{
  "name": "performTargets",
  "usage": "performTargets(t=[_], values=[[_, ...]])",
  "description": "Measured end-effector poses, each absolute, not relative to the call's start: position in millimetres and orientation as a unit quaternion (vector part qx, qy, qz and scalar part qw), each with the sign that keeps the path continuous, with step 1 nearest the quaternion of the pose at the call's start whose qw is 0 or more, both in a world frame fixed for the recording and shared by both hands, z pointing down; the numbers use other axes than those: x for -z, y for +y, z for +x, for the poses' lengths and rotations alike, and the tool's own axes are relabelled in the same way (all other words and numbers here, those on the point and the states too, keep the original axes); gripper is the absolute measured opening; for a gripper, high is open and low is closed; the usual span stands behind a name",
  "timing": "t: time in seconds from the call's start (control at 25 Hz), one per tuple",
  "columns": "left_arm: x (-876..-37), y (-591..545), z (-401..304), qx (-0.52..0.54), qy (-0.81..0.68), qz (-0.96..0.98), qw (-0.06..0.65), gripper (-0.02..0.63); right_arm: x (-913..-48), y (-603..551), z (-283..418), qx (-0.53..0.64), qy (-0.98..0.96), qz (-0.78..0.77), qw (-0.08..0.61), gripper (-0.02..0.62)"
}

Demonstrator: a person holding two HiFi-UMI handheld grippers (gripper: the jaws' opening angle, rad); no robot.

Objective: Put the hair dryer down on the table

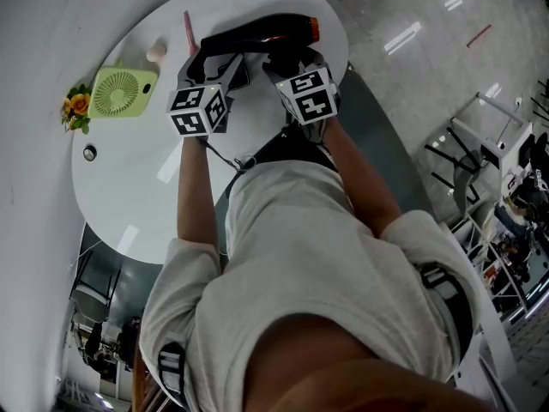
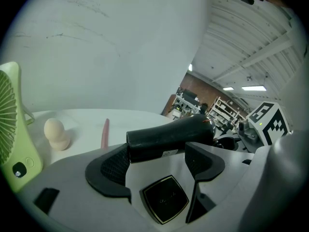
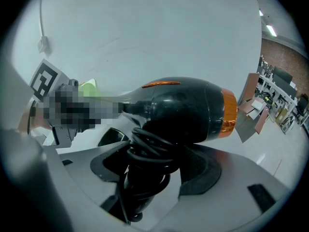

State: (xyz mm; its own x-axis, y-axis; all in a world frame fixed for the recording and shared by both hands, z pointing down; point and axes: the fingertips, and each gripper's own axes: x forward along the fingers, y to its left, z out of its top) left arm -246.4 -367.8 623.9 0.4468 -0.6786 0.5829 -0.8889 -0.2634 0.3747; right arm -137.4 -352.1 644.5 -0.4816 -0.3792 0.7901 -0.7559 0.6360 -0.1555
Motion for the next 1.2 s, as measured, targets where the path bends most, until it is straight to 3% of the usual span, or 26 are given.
performTargets(t=[1.2], values=[[-643, -374, -255, -0.167, -0.502, 0.773, 0.352, 0.365, -662, -358, -145, -0.265, -0.812, 0.339, 0.394, 0.299]])
